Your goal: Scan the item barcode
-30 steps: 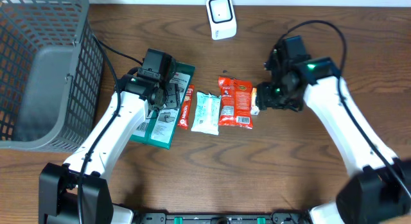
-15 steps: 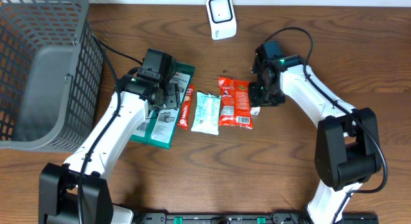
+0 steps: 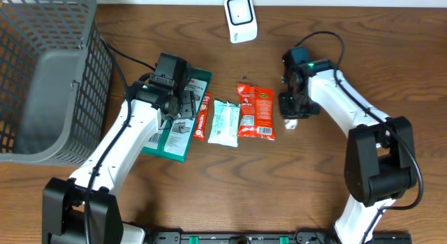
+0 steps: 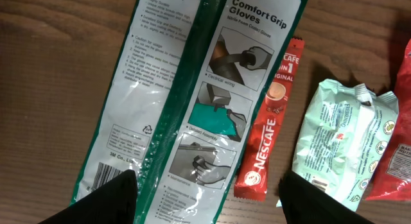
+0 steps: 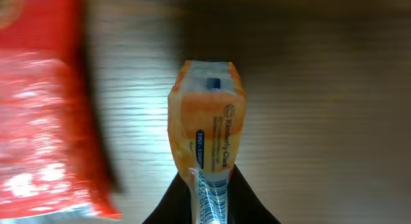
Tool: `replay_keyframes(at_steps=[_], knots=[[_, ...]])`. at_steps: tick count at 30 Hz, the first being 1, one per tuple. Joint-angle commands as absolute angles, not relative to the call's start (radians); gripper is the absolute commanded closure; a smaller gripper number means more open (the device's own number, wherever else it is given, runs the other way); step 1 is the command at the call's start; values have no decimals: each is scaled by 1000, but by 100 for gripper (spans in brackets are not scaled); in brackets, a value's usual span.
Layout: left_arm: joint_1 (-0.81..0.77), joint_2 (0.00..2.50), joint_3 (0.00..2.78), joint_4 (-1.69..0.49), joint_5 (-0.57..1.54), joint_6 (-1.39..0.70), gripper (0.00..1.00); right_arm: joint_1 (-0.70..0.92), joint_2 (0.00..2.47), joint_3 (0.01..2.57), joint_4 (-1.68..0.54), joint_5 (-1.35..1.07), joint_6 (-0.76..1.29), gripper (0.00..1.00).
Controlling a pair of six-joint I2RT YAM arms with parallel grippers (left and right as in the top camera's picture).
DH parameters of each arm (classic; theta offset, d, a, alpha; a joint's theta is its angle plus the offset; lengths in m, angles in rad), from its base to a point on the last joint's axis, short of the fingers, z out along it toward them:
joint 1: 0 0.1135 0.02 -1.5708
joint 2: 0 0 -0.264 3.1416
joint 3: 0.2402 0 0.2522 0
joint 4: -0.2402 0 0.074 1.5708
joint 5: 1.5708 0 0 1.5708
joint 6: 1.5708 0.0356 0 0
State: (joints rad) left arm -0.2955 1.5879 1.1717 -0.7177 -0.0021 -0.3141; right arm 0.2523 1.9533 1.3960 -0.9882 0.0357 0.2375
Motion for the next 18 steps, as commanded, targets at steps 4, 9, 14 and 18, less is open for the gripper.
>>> replay_keyframes(at_steps=[4, 9, 14, 18], knots=[[-293, 1594, 1168, -720, -4, -312, 29, 142, 1909, 1399, -1000, 118, 239, 84], [-293, 1594, 1168, -720, -4, -312, 28, 144, 1909, 1399, -1000, 115, 239, 78], [-293, 1594, 1168, -720, -4, -311, 28, 144, 1909, 1399, -998, 73, 239, 78], [-293, 1594, 1168, -720, -4, -311, 29, 144, 1909, 1399, -999, 73, 239, 79]])
